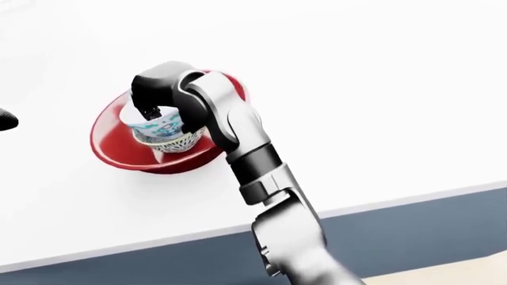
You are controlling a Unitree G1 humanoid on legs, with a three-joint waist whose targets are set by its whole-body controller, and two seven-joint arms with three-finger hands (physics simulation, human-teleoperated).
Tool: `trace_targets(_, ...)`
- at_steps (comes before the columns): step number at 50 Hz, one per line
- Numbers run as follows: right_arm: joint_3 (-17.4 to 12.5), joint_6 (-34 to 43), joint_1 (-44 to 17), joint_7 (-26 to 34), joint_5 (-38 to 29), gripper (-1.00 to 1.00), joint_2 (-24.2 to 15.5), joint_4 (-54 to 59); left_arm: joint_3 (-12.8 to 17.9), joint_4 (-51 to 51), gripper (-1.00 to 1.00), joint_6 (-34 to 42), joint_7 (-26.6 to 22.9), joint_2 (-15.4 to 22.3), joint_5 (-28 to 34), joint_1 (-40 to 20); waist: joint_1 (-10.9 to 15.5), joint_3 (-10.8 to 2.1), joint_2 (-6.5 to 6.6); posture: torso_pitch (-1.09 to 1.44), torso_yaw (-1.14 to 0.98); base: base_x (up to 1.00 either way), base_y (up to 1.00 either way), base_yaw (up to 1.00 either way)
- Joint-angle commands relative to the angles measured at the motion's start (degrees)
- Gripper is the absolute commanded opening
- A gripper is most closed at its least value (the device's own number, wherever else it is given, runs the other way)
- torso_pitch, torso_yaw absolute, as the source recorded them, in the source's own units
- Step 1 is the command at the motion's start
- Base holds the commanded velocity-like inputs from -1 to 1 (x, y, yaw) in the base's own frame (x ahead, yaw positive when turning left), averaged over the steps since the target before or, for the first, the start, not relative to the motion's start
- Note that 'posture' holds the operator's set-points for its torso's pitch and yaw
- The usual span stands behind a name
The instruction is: Stack the bowls from largest to smallest.
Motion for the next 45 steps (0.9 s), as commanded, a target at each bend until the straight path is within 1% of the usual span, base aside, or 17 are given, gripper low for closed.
trace_targets(1, -0.3, -0.1, -1.5, -0.6, -0.2, -0.54, -0.1, -1.4, 1.6, -0.2, 1.00, -1.6, 0.0, 1.1, 0.8, -1.1, 0.0, -1.30, 0.41, 0.00, 0.00, 0.00, 0.00, 0.00)
trace_targets(4, -0.3, -0.4, -1.1, -0.7, -0.4, -0.52, 0.0, -1.4, 1.5, -0.2, 1.00, -1.6, -0.2, 0.9, 1.2, -1.0, 0.1, -1.28, 0.40, 0.00, 0.00, 0.00, 0.00, 0.00)
trace_targets(11, -0.6, 1.4, -0.1, 4.7, 0.5, -0.44, 0.1, -9.2, 2.0, -0.1, 1.00, -1.4, 0.1, 1.4, 0.5, -1.4, 0.2, -1.24, 0.38, 0.00, 0.00, 0.00, 0.00, 0.00)
trace_targets(15, -0.8, 2.0, 0.5, 6.3, 0.8, -0.40, -0.1, -11.9, 2.1, 0.0, 1.00, -1.5, 0.2, 1.6, 0.2, -1.2, 0.2, -1.11, 0.28, 0.00, 0.00, 0.00, 0.00, 0.00)
trace_targets(18, -0.8, 2.1, 0.6, 6.6, 0.9, -0.29, -0.2, -12.5, 2.3, 0.1, 1.00, -1.6, 0.3, 2.1, -0.2, -1.3, 0.2, -1.11, 0.23, 0.00, 0.00, 0.00, 0.00, 0.00)
trace_targets(19, -0.7, 2.3, 0.7, 7.2, 1.0, -0.19, -0.2, -13.2, 2.3, 0.3, 1.00, -1.6, 0.3, 2.2, -0.2, -1.3, 0.2, -1.12, 0.22, 0.00, 0.00, 0.00, 0.00, 0.00)
trace_targets(23, -0.9, 2.7, 1.0, 8.3, 1.2, -0.14, -0.5, -14.9, 2.1, 0.5, 1.00, -1.9, 0.2, 2.5, -0.1, -1.3, 0.2, -1.12, 0.16, 0.00, 0.00, 0.00, 0.00, 0.00)
trace_targets(25, -0.7, 2.7, 1.6, 8.7, 1.2, -0.09, -0.6, -15.6, 2.2, 0.5, 1.00, -1.9, 0.4, 2.6, -0.4, -1.4, 0.2, -1.11, 0.14, 0.00, 0.00, 0.00, 0.00, 0.00)
trace_targets(26, -0.7, 2.7, 2.2, 8.9, 1.1, -0.03, -0.6, -16.3, 2.3, 0.4, 1.00, -1.9, 0.6, 2.7, -0.6, -1.4, 0.2, -1.11, 0.13, 0.00, 0.00, 0.00, 0.00, 0.00)
trace_targets(30, -0.9, 3.5, 1.9, 10.5, 1.4, -0.02, -0.6, -18.2, 2.5, 0.4, 1.00, -2.0, 0.7, 2.9, -1.0, -1.1, 0.2, -1.14, 0.09, 0.00, 0.00, 0.00, 0.00, 0.00)
trace_targets(36, -0.9, 4.3, 2.1, 12.4, 1.7, 0.09, -0.6, -20.6, 2.6, 0.6, 1.00, -2.2, 0.9, 3.5, -1.5, -1.1, 0.2, -1.07, 0.08, 0.00, 0.00, 0.00, 0.00, 0.00)
trace_targets(42, -1.5, 6.3, 1.4, 16.8, 2.6, 0.05, -1.0, -25.6, 2.4, 0.8, 1.00, -2.6, 1.2, 4.0, -1.9, -1.3, 0.1, -0.96, 0.05, 0.00, 0.00, 0.00, 0.00, 0.00)
trace_targets(45, -2.1, 7.6, 0.2, 19.8, 3.4, 0.03, -2.0, -28.7, 2.4, 0.7, 1.00, -2.5, 1.8, 4.4, -2.7, -1.6, 0.1, -0.88, 0.01, 0.00, 0.00, 0.00, 0.00, 0.00)
